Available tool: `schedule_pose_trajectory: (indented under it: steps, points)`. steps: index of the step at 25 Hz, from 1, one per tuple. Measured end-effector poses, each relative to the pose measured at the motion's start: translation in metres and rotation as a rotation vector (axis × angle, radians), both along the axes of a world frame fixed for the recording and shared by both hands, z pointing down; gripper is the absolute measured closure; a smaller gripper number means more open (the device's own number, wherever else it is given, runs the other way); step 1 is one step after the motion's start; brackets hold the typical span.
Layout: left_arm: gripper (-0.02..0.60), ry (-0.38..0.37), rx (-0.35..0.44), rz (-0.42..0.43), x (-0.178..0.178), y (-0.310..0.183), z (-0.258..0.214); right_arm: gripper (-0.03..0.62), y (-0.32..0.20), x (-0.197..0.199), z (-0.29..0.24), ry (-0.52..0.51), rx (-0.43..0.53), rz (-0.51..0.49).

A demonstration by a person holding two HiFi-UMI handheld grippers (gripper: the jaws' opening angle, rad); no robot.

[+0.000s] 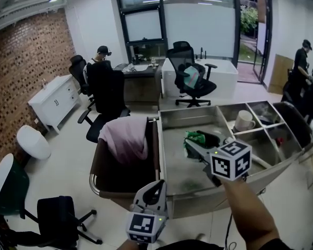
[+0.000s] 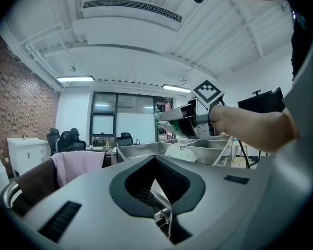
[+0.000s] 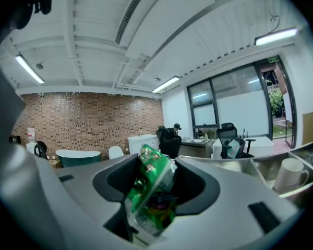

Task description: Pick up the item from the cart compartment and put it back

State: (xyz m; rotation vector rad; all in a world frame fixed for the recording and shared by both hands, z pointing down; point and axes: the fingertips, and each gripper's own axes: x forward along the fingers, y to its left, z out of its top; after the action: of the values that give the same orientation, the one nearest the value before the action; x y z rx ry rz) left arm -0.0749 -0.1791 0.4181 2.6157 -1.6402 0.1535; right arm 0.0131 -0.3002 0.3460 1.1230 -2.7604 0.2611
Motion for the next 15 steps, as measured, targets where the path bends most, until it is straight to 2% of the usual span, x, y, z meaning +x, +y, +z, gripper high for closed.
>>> schedule_pose_trajectory:
  steps: [6, 15]
  points:
    - [0.581, -0.012, -0.002, 0.024, 0.01, 0.003, -0.001, 0.359, 0.029, 0.018, -0.007, 0.01, 0.063, 0.03]
    - [0.581, -0.015, 0.006, 0.021, 0.01, 0.004, -0.006, 0.359, 0.085, 0.037, -0.004, -0.012, 0.09, 0.039]
